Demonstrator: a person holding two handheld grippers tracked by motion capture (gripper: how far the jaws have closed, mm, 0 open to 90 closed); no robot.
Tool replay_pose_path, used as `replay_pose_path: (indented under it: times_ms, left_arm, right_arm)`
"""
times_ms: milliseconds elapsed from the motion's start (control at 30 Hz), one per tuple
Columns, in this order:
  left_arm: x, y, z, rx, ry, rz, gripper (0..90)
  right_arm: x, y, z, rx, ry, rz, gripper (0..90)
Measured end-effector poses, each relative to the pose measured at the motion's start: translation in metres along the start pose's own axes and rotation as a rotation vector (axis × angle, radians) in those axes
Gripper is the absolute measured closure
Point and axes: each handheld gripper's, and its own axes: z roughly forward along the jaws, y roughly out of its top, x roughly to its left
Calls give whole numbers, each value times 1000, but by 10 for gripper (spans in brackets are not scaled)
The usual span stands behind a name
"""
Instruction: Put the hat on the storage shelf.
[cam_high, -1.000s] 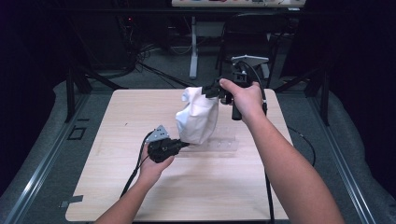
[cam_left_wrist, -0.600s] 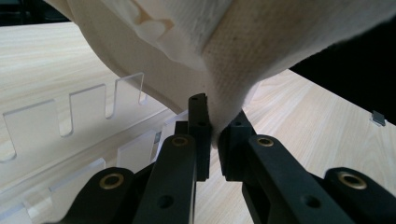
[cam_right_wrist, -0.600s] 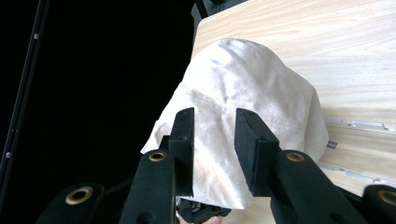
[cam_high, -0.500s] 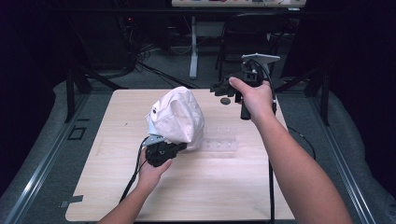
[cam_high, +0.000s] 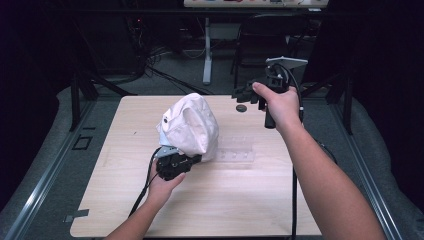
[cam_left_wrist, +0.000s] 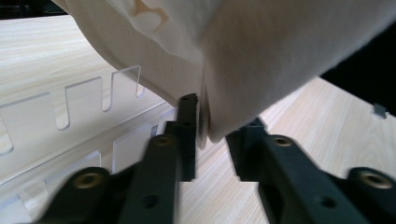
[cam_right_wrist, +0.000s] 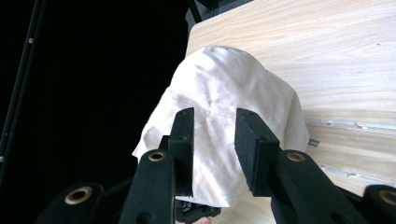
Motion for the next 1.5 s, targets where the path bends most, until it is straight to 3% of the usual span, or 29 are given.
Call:
replay_pose_path:
  times_ms: [100, 133, 167, 200, 267, 300, 333, 400, 433, 467, 500, 533, 567, 600, 700, 833, 900, 1033, 1200, 1233, 1267, 1300, 1433, 1500]
  left_arm:
    - [2, 0, -1, 19, -13, 37, 722]
    - [-3, -1, -1, 22, -3, -34, 712]
    - [4, 0, -1, 11, 6, 55, 705]
    - [8, 1, -1, 8, 10, 109, 706]
    - [8, 1, 0, 9, -1, 115, 768]
    - [4, 1, -1, 19, 11, 96, 813]
    - [-3, -1, -1, 26, 19, 21, 836]
    - [-5, -1, 0, 34, 18, 67, 854]
    - [-4, 1, 0, 40, 21, 122, 857]
    - [-9, 1, 1, 51, 21, 95, 858]
    - [-10, 2, 2, 52, 32, 143, 860]
    - [-13, 2, 2, 65, 41, 160, 861]
    - [-15, 3, 4, 74, 55, 215, 862]
    - [-18, 4, 5, 85, 65, 232, 862]
    - [-21, 2, 12, 162, 96, 287, 863]
    - [-21, -1, 12, 135, 81, 175, 862]
    - [-18, -2, 11, 122, 74, 139, 860]
    - [-18, -3, 11, 114, 75, 122, 850]
    - [-12, -4, 10, 126, 81, 154, 792]
    - [-15, -7, 11, 117, 84, 103, 769]
    - [-14, -7, 11, 122, 88, 103, 748]
    - [-10, -6, 9, 137, 81, 140, 741]
    - [-7, -8, 8, 128, 84, 151, 690]
    - [-11, -10, 8, 131, 90, 86, 664]
  right_arm:
    - [-2, 0, -2, -3, -6, -3, 683]
    - [-2, 0, -2, -4, -11, -6, 683]
    - [-2, 0, -2, -2, -16, -8, 683]
    - [-2, 0, -2, -1, -20, -8, 683]
    - [-2, -1, -3, 1, -19, -14, 682]
    - [-2, -1, -4, -4, -19, -13, 682]
    - [-3, -1, -4, -4, -18, -12, 681]
    - [-3, 0, -5, 0, -21, -15, 681]
    - [-4, -1, -5, -7, -21, -15, 681]
    - [-4, 0, -6, -5, -21, -11, 681]
    - [-4, 0, -6, -5, -21, -10, 681]
    - [-5, 0, -6, -7, -20, -10, 682]
    - [-5, 0, -7, -8, -19, -9, 682]
    - [-5, -1, -7, -8, -18, -9, 682]
    - [-7, -1, -7, -7, -17, -8, 682]
    - [-10, -1, -8, -4, -18, -5, 682]
    - [-11, -1, -9, -10, -20, 0, 682]
    - [-13, -1, -11, -15, -20, 2, 682]
    - [-14, -1, -12, -14, -24, 1, 682]
    - [-14, -1, -12, -14, -23, 1, 682]
    - [-15, -1, -12, -15, -24, 2, 682]
    - [-15, -1, -12, -15, -26, 1, 682]
    - [-16, -1, -13, -18, -31, 0, 682]
    - [-16, -2, -14, -21, -37, -1, 680]
